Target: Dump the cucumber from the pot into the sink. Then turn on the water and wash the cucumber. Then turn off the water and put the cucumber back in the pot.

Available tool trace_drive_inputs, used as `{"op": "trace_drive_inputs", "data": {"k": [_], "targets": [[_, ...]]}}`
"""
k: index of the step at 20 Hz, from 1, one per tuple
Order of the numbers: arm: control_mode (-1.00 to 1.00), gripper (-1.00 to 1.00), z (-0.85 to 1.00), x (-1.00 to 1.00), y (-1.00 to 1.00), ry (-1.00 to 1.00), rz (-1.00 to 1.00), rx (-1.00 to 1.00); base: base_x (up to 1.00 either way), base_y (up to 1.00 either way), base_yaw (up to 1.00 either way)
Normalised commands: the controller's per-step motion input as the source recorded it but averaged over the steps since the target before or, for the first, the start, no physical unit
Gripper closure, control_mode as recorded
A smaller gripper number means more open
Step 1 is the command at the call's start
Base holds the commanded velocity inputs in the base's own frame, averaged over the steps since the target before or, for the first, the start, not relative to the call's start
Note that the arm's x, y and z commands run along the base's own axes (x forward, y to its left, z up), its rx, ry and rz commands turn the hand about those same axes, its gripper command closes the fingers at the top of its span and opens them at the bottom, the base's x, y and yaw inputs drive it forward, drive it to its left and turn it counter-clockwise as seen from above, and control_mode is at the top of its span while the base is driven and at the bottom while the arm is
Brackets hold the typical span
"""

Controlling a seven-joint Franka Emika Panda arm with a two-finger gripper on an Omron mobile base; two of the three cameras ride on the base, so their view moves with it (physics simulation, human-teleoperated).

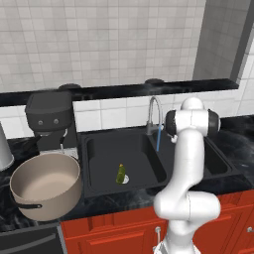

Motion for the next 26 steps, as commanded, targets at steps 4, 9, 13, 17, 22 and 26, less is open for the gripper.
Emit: {"op": "trace_drive_inputs", "data": {"k": [4,9,13,17,22,26], "targets": [[-1.0,-1.0,-0.19,0.37,0.02,0.0,0.01,0.0,0.0,0.0,0.0],[-1.0,-1.0,-0.14,0.26,0.09,0.0,0.01,0.0,0.0,0.0,0.0],[-1.0,-1.0,-0.13,0.24,0.2,0.0,0.01,0.0,0.0,0.0,0.0],[-1.0,-1.0,-0.1,0.21,0.23,0.0,0.01,0.0,0.0,0.0,0.0],[-1.0,-1.0,-0.1,0.21,0.22,0.0,0.0,0.0,0.0,0.0,0.0],[-1.0,-1.0,-0.06,0.16,0.19,0.0,0.0,0.0,0.0,0.0,0.0]]}}
